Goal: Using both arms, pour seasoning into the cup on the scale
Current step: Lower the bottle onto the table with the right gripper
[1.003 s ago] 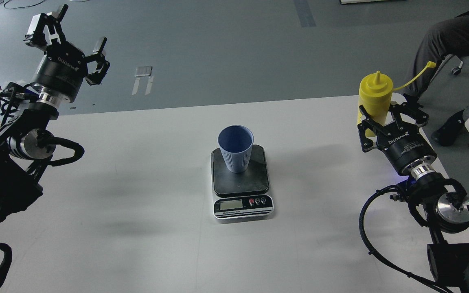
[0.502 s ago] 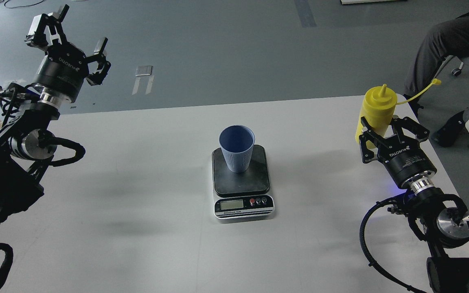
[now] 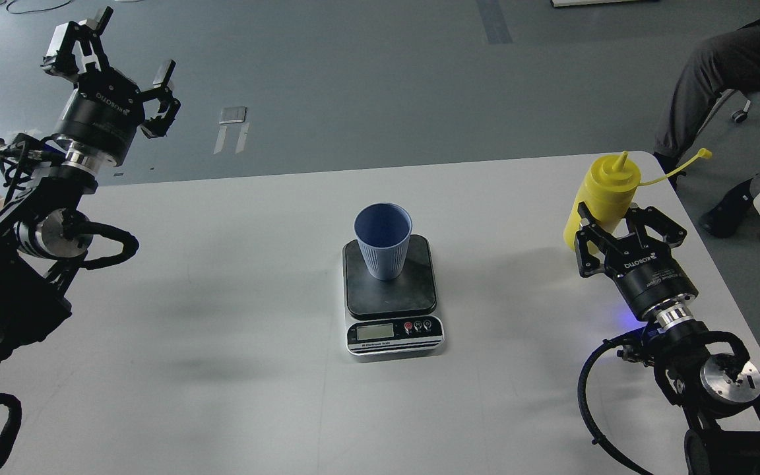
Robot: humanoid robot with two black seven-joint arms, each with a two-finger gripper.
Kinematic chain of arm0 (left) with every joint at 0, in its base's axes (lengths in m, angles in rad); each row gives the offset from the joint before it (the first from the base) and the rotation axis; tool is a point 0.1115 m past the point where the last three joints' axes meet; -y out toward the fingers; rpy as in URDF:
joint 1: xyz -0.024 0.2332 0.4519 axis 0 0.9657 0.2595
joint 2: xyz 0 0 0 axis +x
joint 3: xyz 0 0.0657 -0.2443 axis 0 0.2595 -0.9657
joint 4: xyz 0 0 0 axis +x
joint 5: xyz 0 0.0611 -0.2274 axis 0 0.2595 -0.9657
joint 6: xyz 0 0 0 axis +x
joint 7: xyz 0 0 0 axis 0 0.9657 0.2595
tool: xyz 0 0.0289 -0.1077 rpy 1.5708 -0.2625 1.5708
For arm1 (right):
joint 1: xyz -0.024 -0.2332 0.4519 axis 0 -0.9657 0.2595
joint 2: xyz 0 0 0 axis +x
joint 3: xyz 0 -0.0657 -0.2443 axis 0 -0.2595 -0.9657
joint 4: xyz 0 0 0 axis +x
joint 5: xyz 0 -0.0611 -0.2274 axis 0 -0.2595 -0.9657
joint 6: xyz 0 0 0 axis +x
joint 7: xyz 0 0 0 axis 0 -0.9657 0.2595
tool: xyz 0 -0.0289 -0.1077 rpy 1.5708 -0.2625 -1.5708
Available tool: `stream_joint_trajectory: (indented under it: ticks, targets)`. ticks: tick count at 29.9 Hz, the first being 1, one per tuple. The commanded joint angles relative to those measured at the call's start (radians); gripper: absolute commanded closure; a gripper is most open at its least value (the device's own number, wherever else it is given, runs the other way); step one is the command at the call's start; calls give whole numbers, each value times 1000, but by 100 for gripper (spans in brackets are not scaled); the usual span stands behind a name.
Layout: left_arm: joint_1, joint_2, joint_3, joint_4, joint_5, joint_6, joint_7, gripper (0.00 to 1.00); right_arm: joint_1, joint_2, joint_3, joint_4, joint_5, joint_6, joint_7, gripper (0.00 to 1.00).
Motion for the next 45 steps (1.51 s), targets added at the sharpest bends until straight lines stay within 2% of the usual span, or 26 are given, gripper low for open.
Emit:
stream_joint_trajectory:
  ticks: [1,10,19,23,25,33,35,39,45]
  targets:
    - [-1,6,2,0,0,0,0,2,-7,0,0,-33,27,18,0,100]
    - [-1,6,0,0,0,0,0,2,-20,0,0,-46,31,26,0,100]
    - [-3,6,0,0,0,0,0,2,-20,0,0,-63,31,27,0,87]
    - [-3,6,0,0,0,0,0,2,-20,0,-9,-64,29,21,0,68]
    - [-5,6,0,0,0,0,0,2,-20,0,-9,-64,29,18,0,63]
    - [-5,3,0,0,0,0,0,2,-23,0,-9,-63,29,17,6,32]
    - [-5,2,0,0,0,0,0,2,-24,0,-6,-61,29,15,6,8]
    - [-5,1,0,0,0,0,0,2,-29,0,-5,-53,29,18,6,1]
    - [-8,1,0,0,0,0,0,2,-38,0,-6,-44,31,27,6,0]
